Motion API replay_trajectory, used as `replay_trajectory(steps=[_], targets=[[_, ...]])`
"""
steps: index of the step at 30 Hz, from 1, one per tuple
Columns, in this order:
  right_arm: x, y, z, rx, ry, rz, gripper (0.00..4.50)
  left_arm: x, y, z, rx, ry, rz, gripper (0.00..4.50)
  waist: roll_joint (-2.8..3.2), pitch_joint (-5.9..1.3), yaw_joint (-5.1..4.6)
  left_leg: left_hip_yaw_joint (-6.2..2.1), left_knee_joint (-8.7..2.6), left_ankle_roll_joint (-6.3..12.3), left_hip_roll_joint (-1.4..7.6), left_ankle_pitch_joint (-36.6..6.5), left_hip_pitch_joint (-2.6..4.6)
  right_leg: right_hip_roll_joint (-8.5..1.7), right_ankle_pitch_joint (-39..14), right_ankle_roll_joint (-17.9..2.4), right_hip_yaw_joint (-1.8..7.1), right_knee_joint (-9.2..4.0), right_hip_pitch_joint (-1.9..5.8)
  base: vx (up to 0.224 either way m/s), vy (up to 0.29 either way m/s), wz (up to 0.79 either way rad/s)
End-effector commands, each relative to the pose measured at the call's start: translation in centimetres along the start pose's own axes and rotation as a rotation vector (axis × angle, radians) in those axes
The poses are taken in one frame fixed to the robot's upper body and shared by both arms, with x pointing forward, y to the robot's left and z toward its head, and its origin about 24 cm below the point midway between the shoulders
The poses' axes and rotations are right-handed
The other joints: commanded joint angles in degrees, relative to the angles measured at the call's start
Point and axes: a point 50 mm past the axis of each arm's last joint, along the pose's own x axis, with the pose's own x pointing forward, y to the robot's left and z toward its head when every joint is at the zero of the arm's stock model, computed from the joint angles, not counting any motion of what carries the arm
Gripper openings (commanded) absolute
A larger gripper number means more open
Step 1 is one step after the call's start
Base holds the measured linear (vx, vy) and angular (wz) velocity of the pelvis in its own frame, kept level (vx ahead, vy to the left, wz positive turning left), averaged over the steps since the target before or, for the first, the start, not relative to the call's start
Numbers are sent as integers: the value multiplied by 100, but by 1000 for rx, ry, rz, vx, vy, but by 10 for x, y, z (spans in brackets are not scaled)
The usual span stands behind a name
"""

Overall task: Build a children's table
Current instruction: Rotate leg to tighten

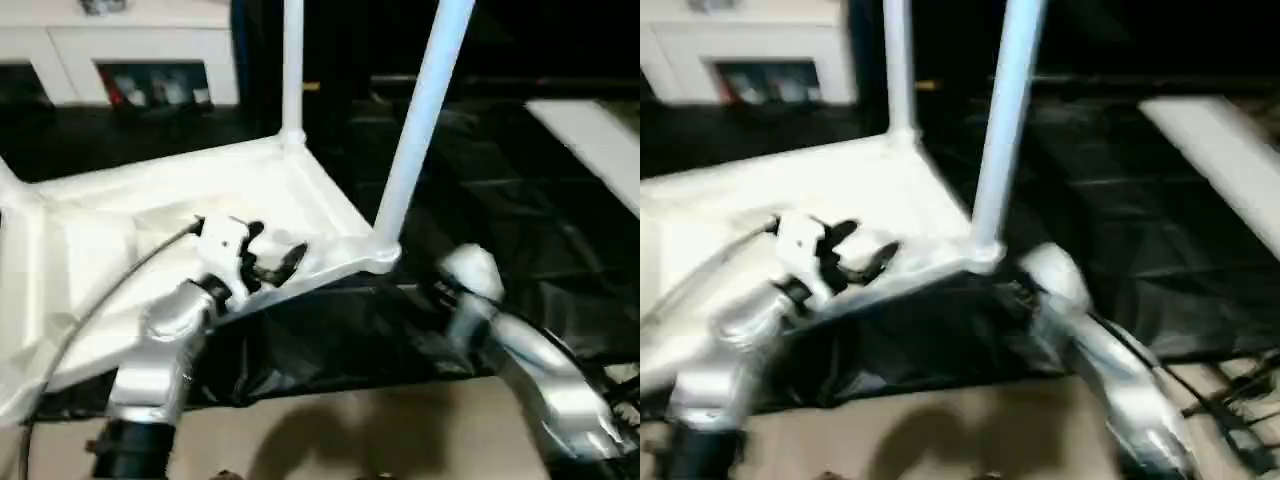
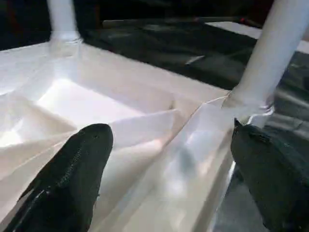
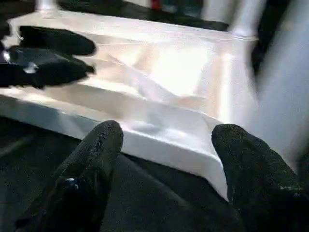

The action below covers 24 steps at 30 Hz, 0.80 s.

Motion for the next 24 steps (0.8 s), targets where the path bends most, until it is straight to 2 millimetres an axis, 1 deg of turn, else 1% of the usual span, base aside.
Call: replay_trajectory(steps=[1, 2, 3, 4, 6, 8, 9, 10, 11, 13, 14, 15, 16, 17, 18, 19, 20, 21, 22, 23, 24], targets=[[-2, -3, -9, 23, 42, -28, 340, 2, -2, 2, 4, 2, -20, 443, 43, -310, 55, 5, -396, 17, 164, -1593, 109, -270, -1401, -756, 321, -491, 195, 0, 0, 0], [-1, -3, -8, 24, 42, -30, 340, 2, -3, 2, -2, 1, -23, 443, 52, -313, 84, 6, -399, 16, 167, -1553, 107, -270, -1264, -817, 326, -467, 207, 0, 0, 0], [-1, -3, -8, 25, 42, -32, 340, 1, -4, 2, -4, 0, -20, 443, 55, -329, 127, 10, -396, 15, 163, -1420, 89, -268, -998, -889, 332, -419, 240, 0, 0, 0], [-1, -3, -7, 25, 42, -34, 340, 0, -4, 3, -10, -6, -10, 443, 45, -341, 140, 14, -382, 42, 156, -1274, 74, -269, -747, -927, 341, -382, 254, 0, 0, 0], [0, -4, -7, 26, 41, -37, 340, -1, -3, 3, -18, -12, 4, 443, 43, -345, 148, 13, -379, 68, 148, -1150, 43, -279, -571, -954, 342, -359, 284, 0, 0, 0], [1, -6, -8, 20, 45, -46, 340, -5, -1, 4, -16, -32, 41, 443, 21, -340, 152, 21, -376, 91, 135, -1192, 31, -292, -674, -937, 344, -372, 298, 0, 0, 0], [1, -6, -8, 20, 45, -46, 340, -5, -1, 4, -16, -32, 41, 443, 9, -326, 151, 19, -382, 84, 132, -1285, 21, -304, -909, -898, 344, -395, 297, 0, 0, 0], [2, -8, -10, 16, 49, -56, 340, -8, 0, 3, -23, -57, 71, 443, -4, -319, 153, 24, -381, 69, 128, -1380, 27, -310, -1183, -818, 345, -429, 288, 0, 0, 0], [1, -8, -11, 14, 51, -62, 340, -10, -1, 3, -28, -70, 80, 443, 0, -319, 153, 17, -383, 59, 134, -1405, 22, -321, -1273, -797, 347, -432, 290, 0, 0, 0], [1, -11, -13, 0, 53, -97, 340, -17, -6, 1, -55, -109, 81, 443, -29, -311, 146, 14, -388, 23, 141, -1441, 7, -325, -1515, -700, 347, -458, 279, 0, 0, 0], [1, -11, -13, -1, 52, -100, 340, -18, -7, 1, -57, -112, 82, 443, -19, -315, 142, 9, -391, 8, 150, -1437, 6, -325, -1508, -703, 346, -453, 279, 0, 0, 0], [1, -12, -14, -3, 51, -112, 340, -20, -8, 0, -64, -119, 84, 443, -21, -320, 130, 17, -384, 8, 144, -1445, 18, -306, -1474, -699, 348, -452, 261, 0, 0, 0], [1, -15, -14, -7, 36, -154, 340, -26, -8, -3, -64, -140, 147, 443, -24, -308, 117, 14, -395, 13, 145, -1481, 13, -289, -1444, -683, 349, -460, 258, 0, 0, 0], [1, -16, -14, -4, 26, -177, 340, -29, -8, -4, -55, -151, 181, 443, -13, -311, 111, 12, -391, 9, 154, -1501, 11, -296, -1403, -690, 351, -457, 257, 0, 0, 0], [-1, -19, -15, 11, 2, -230, 340, -36, -7, -6, -21, -169, 260, 443, -19, -300, 103, 9, -398, 3, 148, -1540, 1, -299, -1438, -669, 346, -469, 262, 0, 0, 0], [-1, -20, -16, 21, -4, -245, 340, -39, -7, -7, -10, -170, 284, 443, -24, -313, 81, 9, -392, 26, 149, -1595, 7, -287, -1473, -597, 346, -479, 261, 0, 0, 0], [-2, -20, -17, 27, -6, -252, 340, -40, -7, -8, -6, -170, 297, 443, -24, -312, 84, 15, -389, 37, 140, -1594, 12, -276, -1493, -574, 347, -481, 255, 0, 0, 0], [-5, -20, -19, 45, -15, -274, 340, -48, -8, -12, -20, -175, 330, 443, -21, -315, 88, 9, -391, 41, 150, -1579, 12, -273, -1450, -558, 351, -467, 259, 0, 0, 0], [-7, -20, -20, 55, -19, -286, 340, -52, -9, -13, -27, -178, 348, 443, -22, -291, 84, 12, -405, 40, 154, -1669, 9, -269, -1558, -532, 349, -489, 246, 0, 0, 0], [-13, -15, -23, 88, -41, -305, 340, -67, -13, -19, -47, -195, 403, 443, -3, -293, 88, 10, -403, 30, 152, -1737, 16, -268, -1628, -507, 351, -498, 240, 0, 0, 0], [-13, -15, -23, 88, -41, -305, 340, -67, -13, -19, -47, -195, 403, 443, -14, -296, 86, 9, -406, 30, 162, -1741, 10, -272, -1599, -500, 356, -504, 247, 0, 0, 0]])
